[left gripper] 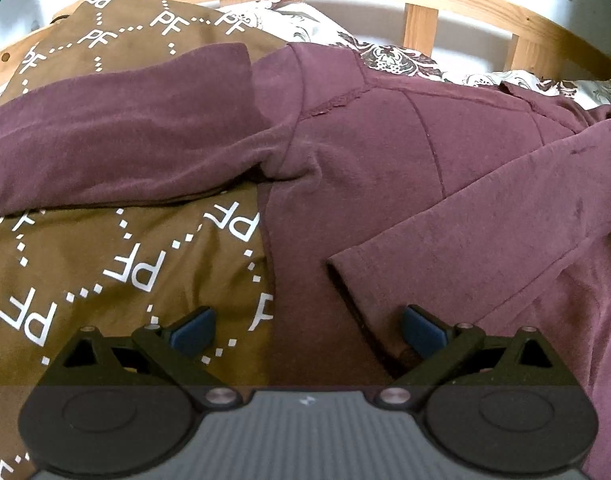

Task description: Fold small clothes

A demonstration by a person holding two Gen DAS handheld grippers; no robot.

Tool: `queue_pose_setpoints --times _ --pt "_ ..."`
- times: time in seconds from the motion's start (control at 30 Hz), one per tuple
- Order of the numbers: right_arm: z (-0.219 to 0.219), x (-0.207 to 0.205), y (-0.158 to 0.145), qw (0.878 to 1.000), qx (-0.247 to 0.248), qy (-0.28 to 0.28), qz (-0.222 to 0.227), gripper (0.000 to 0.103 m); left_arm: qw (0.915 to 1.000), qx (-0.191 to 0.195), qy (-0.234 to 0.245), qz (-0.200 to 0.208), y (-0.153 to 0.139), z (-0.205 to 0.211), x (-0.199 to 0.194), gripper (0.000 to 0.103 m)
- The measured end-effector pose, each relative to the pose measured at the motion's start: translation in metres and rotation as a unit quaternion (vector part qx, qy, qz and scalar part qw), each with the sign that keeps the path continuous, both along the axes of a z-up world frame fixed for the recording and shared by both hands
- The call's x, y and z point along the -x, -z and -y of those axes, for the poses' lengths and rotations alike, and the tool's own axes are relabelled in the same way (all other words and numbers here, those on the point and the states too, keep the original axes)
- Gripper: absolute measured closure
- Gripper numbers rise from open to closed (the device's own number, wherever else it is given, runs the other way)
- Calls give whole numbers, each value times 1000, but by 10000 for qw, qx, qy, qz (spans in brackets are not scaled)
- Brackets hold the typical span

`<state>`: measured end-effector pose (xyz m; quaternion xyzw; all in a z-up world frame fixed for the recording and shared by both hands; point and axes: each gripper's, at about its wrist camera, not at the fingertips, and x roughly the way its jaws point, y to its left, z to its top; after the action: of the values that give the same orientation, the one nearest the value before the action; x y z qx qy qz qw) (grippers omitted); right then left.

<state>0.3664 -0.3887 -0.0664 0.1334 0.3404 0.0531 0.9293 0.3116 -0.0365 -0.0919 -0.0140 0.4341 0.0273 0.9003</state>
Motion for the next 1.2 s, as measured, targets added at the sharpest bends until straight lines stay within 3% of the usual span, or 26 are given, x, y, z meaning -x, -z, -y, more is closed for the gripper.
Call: queue_pose_setpoints --times 0.1,0.17,0.27,0.37,0.57,0.63,0.67,0.73,0.83,0.93,1.0,1.07,1.1,1.2 --pt "14 9 -18 9986 -429 186 -235 92 10000 36 32 -25 -5 3 2 2" --pt "21 13 -25 9980 -436 323 -312 93 9999 -23 149 81 -9 6 5 2" --pt "28 16 -16 9962 -483 502 -528 93 9991 -271 293 150 -9 14 6 2" --pt "28 12 -3 9951 -495 585 -618 92 9989 -279 332 177 -13 16 8 2" --pt "23 28 -11 9955 -282 736 -525 64 9976 7 -93 682 -41 0 24 1" --pt "22 41 -17 9952 -267 812 -470 46 9948 107 -347 956 -56 -12 33 1" --pt "21 48 -20 9954 -284 811 -422 44 9933 130 -493 1033 -63 -20 38 1" --pt "16 64 -29 9960 -354 771 -289 29 9905 150 -766 1129 -78 -41 48 1" --pt "2 88 -45 9970 -390 663 -3 14 9886 189 -1080 1030 -101 -83 66 1" --pt "-18 111 -57 9976 -400 477 291 0 9875 77 -1430 666 -119 -131 84 1" --pt "-35 131 -62 9973 -373 342 524 1 9850 124 -1601 628 -128 -165 96 1" --pt "-56 148 -68 9973 -246 -15 686 1 9798 358 -1862 638 -133 -194 101 1" --pt "-66 155 -69 9970 -139 -175 738 1 9732 542 -2126 687 -134 -212 102 1" --pt "-96 172 -74 9939 215 -592 910 1 9436 1148 -3005 786 -126 -259 104 1"
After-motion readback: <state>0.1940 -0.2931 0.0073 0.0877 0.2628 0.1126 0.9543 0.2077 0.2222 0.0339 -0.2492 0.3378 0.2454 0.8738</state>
